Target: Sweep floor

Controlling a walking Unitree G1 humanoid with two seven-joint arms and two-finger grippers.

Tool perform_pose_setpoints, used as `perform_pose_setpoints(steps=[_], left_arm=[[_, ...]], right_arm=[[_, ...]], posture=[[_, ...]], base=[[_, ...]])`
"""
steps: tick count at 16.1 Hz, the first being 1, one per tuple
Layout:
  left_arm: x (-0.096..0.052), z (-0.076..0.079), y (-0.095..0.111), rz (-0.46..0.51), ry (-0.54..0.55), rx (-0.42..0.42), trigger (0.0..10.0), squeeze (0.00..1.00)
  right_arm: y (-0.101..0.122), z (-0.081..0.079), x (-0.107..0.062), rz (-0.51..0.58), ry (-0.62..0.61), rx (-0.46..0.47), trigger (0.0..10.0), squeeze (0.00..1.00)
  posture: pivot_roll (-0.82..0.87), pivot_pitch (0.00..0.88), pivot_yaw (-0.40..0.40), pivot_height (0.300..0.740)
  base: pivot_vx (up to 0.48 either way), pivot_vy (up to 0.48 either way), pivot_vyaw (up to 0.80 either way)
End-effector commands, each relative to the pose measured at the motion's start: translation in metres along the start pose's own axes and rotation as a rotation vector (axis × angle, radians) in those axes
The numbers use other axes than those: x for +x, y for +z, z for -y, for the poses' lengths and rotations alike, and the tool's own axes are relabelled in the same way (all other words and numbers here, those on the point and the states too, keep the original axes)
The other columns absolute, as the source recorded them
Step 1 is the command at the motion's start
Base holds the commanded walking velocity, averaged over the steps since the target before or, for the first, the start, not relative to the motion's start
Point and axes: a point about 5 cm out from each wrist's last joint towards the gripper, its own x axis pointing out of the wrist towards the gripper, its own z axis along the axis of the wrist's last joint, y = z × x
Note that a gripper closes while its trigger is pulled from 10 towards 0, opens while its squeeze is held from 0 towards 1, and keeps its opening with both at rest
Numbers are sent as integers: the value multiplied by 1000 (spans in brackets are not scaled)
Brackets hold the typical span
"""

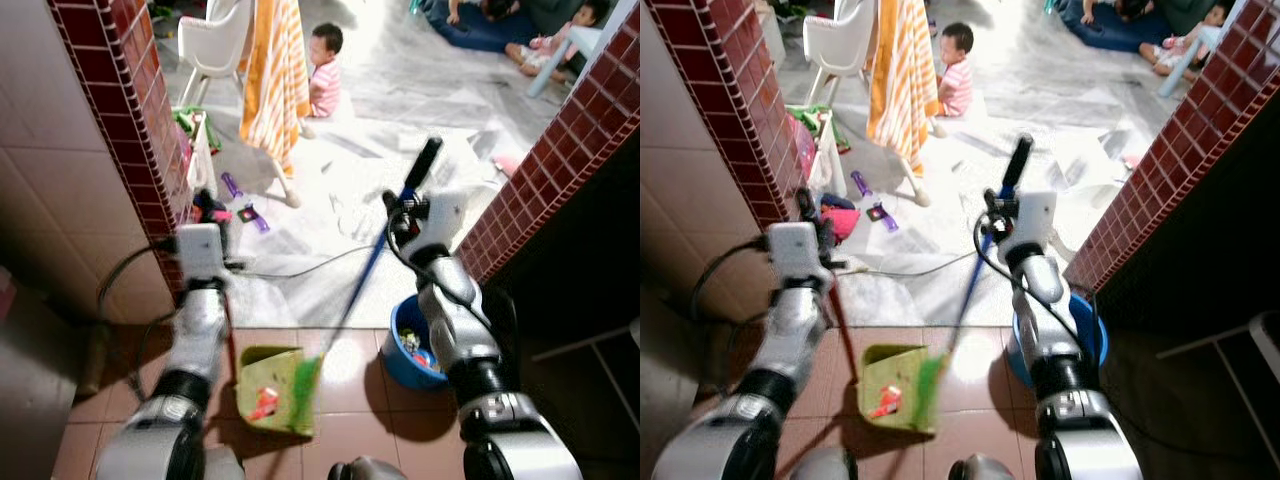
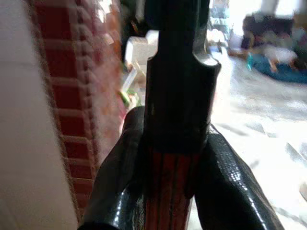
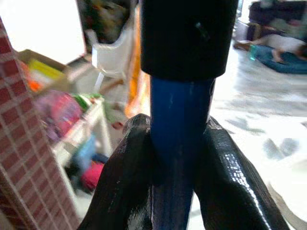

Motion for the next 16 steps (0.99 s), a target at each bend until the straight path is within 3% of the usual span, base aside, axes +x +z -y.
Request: perform_pose_setpoints(steps=[1, 2, 6, 8, 10, 12, 16], left_arm=[[11, 4, 33, 161, -16, -33, 10000, 0], [7, 2, 37, 189, -38, -4, 10000, 0], [-14, -5, 31, 148, -49, 22, 10000, 0], [-25, -5, 29, 114, -47, 19, 10000, 0], [-40, -6, 36, 101, -85, 37, 10000, 0], [-45, -11, 38, 91, -76, 73, 10000, 0], [-50, -12, 40, 62, -42, 46, 10000, 0]], right_arm=[[-3, 2, -2, 1, -41, -19, 10000, 0], [-7, 1, -5, 4, -41, -59, 10000, 0], [-22, -8, -14, -34, 26, 16, 10000, 0], [-26, -13, -18, -38, 60, -17, 10000, 0], [-22, -18, -20, 18, 115, -127, 10000, 0], [-20, -15, -20, 25, 108, -127, 10000, 0], [-11, -8, -23, 64, 111, -115, 10000, 0]], posture=[[-10, 0, -53, 740], [-4, 0, -51, 740], [15, 0, -46, 740], [17, 0, -37, 740], [27, 0, -44, 740], [35, 0, -49, 740], [31, 0, -58, 740]], base=[[0, 0, 0], [0, 0, 0], [0, 0, 0], [0, 0, 0], [0, 0, 0], [0, 0, 0], [0, 0, 0]])
